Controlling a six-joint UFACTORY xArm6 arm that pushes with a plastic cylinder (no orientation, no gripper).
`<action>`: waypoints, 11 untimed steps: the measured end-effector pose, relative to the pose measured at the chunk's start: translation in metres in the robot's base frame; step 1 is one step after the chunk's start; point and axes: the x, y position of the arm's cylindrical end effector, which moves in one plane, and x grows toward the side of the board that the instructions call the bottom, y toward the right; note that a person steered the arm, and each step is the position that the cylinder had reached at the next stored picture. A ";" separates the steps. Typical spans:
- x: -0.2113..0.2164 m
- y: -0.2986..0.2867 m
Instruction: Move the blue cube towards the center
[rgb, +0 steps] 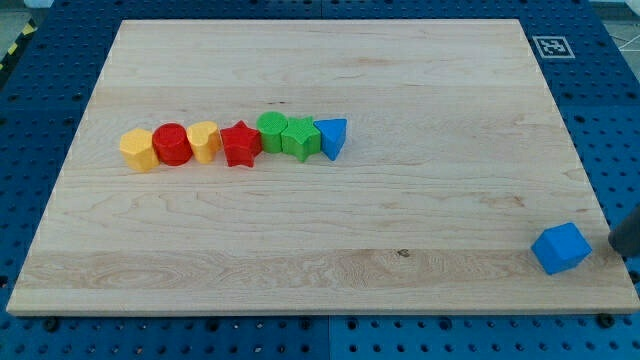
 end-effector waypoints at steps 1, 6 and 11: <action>0.027 -0.004; -0.033 -0.106; -0.088 -0.208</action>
